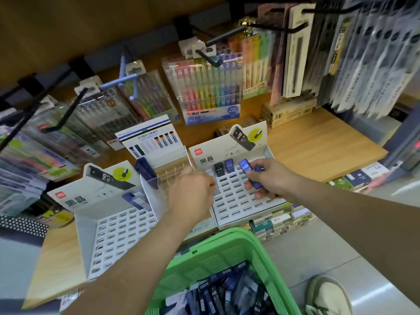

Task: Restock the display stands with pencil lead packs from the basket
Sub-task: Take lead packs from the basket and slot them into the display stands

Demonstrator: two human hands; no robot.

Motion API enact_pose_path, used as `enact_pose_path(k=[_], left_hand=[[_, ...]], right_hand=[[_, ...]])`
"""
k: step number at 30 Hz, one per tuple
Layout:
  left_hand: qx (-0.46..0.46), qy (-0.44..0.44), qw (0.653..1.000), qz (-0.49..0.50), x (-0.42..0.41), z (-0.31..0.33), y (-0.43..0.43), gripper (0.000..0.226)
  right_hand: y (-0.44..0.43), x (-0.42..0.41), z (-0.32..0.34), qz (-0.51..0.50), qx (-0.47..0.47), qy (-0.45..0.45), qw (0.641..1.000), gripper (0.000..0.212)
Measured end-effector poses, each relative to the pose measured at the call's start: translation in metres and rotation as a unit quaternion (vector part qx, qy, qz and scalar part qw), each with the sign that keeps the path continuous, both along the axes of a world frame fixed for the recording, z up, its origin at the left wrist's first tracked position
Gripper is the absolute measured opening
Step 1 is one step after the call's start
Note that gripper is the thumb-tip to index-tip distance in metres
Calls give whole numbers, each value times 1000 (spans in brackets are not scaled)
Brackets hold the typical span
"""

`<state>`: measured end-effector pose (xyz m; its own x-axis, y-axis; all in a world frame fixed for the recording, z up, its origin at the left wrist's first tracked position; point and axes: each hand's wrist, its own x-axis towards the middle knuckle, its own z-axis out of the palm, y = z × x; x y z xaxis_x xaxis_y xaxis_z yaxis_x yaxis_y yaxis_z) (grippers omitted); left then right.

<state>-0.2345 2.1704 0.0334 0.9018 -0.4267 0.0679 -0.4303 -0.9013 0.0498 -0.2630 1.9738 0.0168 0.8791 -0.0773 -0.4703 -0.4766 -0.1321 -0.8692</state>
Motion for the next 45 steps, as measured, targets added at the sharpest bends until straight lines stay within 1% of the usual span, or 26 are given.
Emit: enact_pose_path(k=[4,7,8,9,10,11,12,13,14,15,16,18,19,21,23,25,27,30,32,35,39,41,43,45], left_hand=[[2,-36,999,-1,2,7,-2,21],[56,-8,998,-4,5,11,-4,20],[65,-5,998,-9,5,12,-3,21],[48,-10,999,-15,5,14,-3,22],[1,-17,1000,-16,3,17,-2,24],[-74,-12,997,-10,1,20,-2,29],[-165,19,986,4,-2,23,-2,33],[-252,74,965,20,-5,26,-2,36],[-320,133,937,36,-8,28,-2,36],[-369,176,911,51,-10,29,-2,34],[-403,197,891,66,-11,29,0,30],[-443,197,870,91,-12,28,4,24],[-451,184,868,97,-12,27,6,24],[-446,147,877,101,-8,26,7,26],[-420,117,895,96,-2,27,3,25],[-364,82,924,83,5,25,-6,21],[-292,42,954,61,12,22,-17,18],[-189,3,982,15,20,14,-33,19],[-156,1,988,4,24,9,-39,17],[-135,4,991,-9,25,-1,-40,16],[-107,-3,994,-35,25,-6,-40,22],[-99,5,994,-42,30,-6,-42,25],[-101,23,994,-40,33,-6,-46,30],[-117,40,992,-19,35,-6,-50,28]], right_hand=[[4,-1,0,24,-21,2,999,7],[10,1,1,25,22,18,999,17],[12,2,2,25,44,22,998,20],[14,3,4,27,67,24,997,21],[15,4,6,29,89,24,995,23],[17,5,8,35,108,23,993,25],[18,5,10,44,124,23,991,26],[20,5,11,57,139,25,988,27],[21,5,13,72,152,30,985,27],[22,4,14,89,162,36,982,26],[24,3,15,103,168,43,979,25],[27,2,14,95,159,57,981,28],[27,1,12,71,145,63,985,32],[20,1,7,14,115,68,991,39],[10,1,3,-25,101,59,993,41],[-1,1,0,-59,101,41,992,43],[-8,0,-3,-94,114,30,989,51],[-15,0,-7,-126,133,24,983,60],[-17,-1,-9,-123,127,14,984,56],[-19,-3,-7,-90,97,18,991,47],[-19,-7,-7,-47,84,41,994,43],[-16,-7,-7,-32,74,37,996,41],[-14,-8,-7,-11,22,9,1000,30],[-15,-9,-6,2,-47,-29,998,19]])
